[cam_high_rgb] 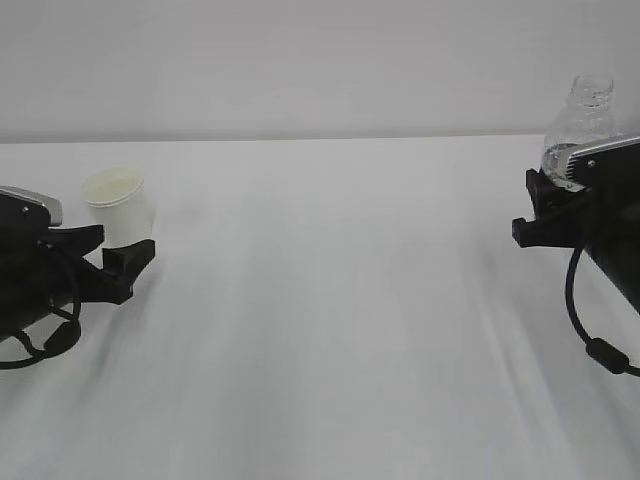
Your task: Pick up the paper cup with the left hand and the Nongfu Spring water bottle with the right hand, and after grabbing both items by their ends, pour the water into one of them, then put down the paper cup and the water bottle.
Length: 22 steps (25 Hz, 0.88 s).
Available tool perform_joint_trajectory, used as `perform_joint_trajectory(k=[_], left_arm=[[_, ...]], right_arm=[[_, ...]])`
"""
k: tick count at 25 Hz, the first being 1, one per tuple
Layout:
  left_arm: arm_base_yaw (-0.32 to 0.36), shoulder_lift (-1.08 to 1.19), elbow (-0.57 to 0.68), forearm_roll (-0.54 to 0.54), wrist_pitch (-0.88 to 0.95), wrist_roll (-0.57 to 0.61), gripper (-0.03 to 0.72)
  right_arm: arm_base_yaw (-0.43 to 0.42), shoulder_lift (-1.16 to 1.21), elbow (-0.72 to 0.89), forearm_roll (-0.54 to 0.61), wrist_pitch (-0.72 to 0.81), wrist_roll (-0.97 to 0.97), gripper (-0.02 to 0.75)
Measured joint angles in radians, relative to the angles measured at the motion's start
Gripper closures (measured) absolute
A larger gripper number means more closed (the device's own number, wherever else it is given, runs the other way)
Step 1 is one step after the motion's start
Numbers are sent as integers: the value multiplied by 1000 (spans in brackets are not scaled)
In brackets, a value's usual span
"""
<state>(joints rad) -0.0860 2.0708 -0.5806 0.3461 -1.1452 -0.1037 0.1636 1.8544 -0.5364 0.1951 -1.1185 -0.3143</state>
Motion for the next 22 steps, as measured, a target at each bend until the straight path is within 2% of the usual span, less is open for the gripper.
perform_joint_trajectory(k=[13,22], left_arm=[[-120,-4,0,34,0,2,111],[-136,-4,-17,35,0,2,111]], right_arm=[[0,0,0,40,81,87,274],[0,112,-67,8,84,127,274]])
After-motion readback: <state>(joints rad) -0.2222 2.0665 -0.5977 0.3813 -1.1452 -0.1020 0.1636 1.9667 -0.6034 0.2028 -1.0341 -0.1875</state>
